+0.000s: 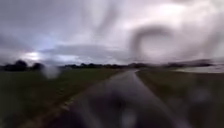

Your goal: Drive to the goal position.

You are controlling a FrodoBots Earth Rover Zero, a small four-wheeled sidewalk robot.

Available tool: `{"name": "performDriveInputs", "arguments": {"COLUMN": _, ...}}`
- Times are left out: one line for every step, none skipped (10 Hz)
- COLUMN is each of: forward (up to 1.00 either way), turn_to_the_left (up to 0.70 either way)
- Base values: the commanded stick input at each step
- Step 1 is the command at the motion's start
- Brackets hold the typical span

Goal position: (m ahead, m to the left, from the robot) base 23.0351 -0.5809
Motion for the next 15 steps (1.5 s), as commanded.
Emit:
{"name": "performDriveInputs", "arguments": {"forward": 0.7, "turn_to_the_left": -0.14}}
{"name": "performDriveInputs", "arguments": {"forward": 0.7, "turn_to_the_left": -0.14}}
{"name": "performDriveInputs", "arguments": {"forward": 0.7, "turn_to_the_left": -0.14}}
{"name": "performDriveInputs", "arguments": {"forward": 0.7, "turn_to_the_left": -0.14}}
{"name": "performDriveInputs", "arguments": {"forward": 0.7, "turn_to_the_left": 0.0}}
{"name": "performDriveInputs", "arguments": {"forward": 0.7, "turn_to_the_left": 0.0}}
{"name": "performDriveInputs", "arguments": {"forward": 0.7, "turn_to_the_left": 0.0}}
{"name": "performDriveInputs", "arguments": {"forward": 0.7, "turn_to_the_left": 0.0}}
{"name": "performDriveInputs", "arguments": {"forward": 0.7, "turn_to_the_left": 0.0}}
{"name": "performDriveInputs", "arguments": {"forward": 0.7, "turn_to_the_left": 0.0}}
{"name": "performDriveInputs", "arguments": {"forward": 0.7, "turn_to_the_left": 0.0}}
{"name": "performDriveInputs", "arguments": {"forward": 0.7, "turn_to_the_left": 0.0}}
{"name": "performDriveInputs", "arguments": {"forward": 0.7, "turn_to_the_left": 0.0}}
{"name": "performDriveInputs", "arguments": {"forward": 0.7, "turn_to_the_left": 0.0}}
{"name": "performDriveInputs", "arguments": {"forward": 0.7, "turn_to_the_left": 0.0}}
